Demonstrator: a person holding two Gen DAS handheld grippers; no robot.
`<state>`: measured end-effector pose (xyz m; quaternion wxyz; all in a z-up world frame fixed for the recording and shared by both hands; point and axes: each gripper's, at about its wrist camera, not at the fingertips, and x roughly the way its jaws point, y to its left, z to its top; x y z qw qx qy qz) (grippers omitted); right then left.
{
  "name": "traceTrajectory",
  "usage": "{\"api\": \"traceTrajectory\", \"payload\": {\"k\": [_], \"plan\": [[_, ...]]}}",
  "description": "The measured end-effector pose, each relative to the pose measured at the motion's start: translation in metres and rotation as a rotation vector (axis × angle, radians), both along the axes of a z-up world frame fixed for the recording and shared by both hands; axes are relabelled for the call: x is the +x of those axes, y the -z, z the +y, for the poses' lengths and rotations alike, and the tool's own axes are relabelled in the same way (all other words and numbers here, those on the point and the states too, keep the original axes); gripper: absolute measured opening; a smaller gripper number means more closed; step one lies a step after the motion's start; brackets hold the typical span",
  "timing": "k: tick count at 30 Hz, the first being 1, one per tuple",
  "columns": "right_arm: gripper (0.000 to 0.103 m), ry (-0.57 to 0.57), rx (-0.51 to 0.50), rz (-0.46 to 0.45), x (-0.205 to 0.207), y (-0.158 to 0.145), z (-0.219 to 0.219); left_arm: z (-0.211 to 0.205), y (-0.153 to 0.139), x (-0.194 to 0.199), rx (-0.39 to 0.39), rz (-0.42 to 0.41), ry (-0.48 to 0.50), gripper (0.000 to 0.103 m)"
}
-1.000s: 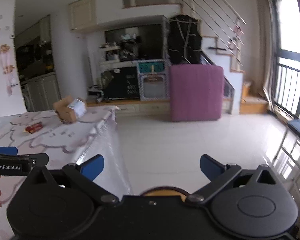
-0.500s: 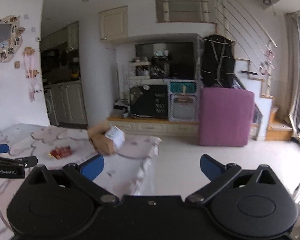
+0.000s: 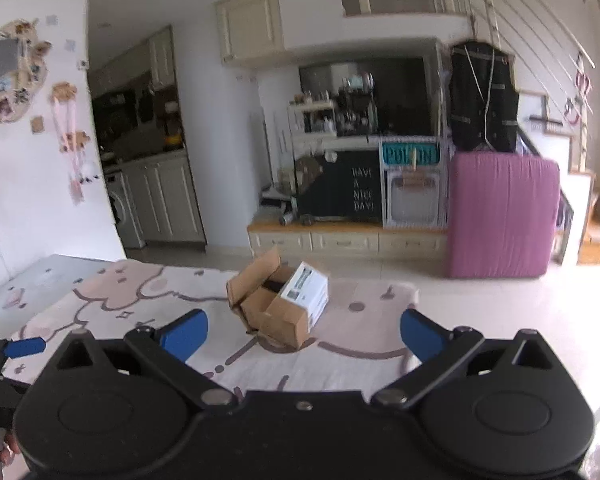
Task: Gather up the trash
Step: 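Raise both open grippers from the wastebasket back toward the table, then grasp the red snack box with the left gripper while the right gripper grasps the cardboard box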
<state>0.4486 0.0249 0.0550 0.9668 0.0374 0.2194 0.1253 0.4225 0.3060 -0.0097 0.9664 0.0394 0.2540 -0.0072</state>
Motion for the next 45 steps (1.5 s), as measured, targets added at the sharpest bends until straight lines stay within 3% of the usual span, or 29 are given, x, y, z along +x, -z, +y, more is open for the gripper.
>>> {"api": "traceTrajectory", "payload": {"k": [8, 11, 14, 16, 17, 21, 24, 30, 34, 37, 40, 45], "plan": [[0.103, 0.091, 0.048, 0.103, 0.055, 0.044, 0.026, 0.019, 0.029, 0.068, 0.011, 0.016, 0.110, 0.103], [0.103, 0.100, 0.075, 0.132, 0.072, 0.056, 0.035, 0.033, 0.039, 0.081, -0.039, 0.010, 0.131, 0.103], [0.103, 0.097, 0.066, 0.134, 0.089, 0.063, 0.048, 0.059, 0.049, 0.086, -0.212, -0.031, 0.138, 0.103], [0.103, 0.086, 0.050, 0.128, 0.101, 0.067, 0.061, 0.074, 0.056, 0.095, -0.320, 0.011, 0.128, 0.103], [0.103, 0.082, 0.046, 0.124, 0.107, 0.070, 0.068, 0.077, 0.056, 0.102, -0.324, 0.037, 0.115, 0.103], [0.103, 0.115, 0.012, 0.128, 0.133, 0.081, 0.100, 0.080, 0.055, 0.113, -0.299, 0.004, 0.091, 0.103], [0.103, 0.187, -0.001, 0.145, 0.146, 0.090, 0.113, 0.082, 0.058, 0.121, -0.332, 0.001, 0.092, 0.103], [0.103, 0.191, -0.055, 0.139, 0.153, 0.105, 0.125, 0.073, 0.056, 0.117, -0.406, -0.021, 0.234, 0.103], [0.103, 0.232, -0.048, 0.116, 0.147, 0.107, 0.109, 0.060, 0.050, 0.100, -0.396, 0.028, 0.392, 0.103], [0.103, 0.261, -0.021, 0.113, 0.145, 0.103, 0.090, 0.038, 0.050, 0.088, -0.272, 0.060, 0.482, 0.103], [0.103, 0.265, -0.021, 0.098, 0.140, 0.098, 0.076, 0.023, 0.049, 0.082, -0.128, 0.027, 0.454, 0.103], [0.103, 0.150, -0.037, 0.079, 0.127, 0.093, 0.066, 0.042, 0.048, 0.092, -0.132, -0.023, 0.323, 0.103]]}}
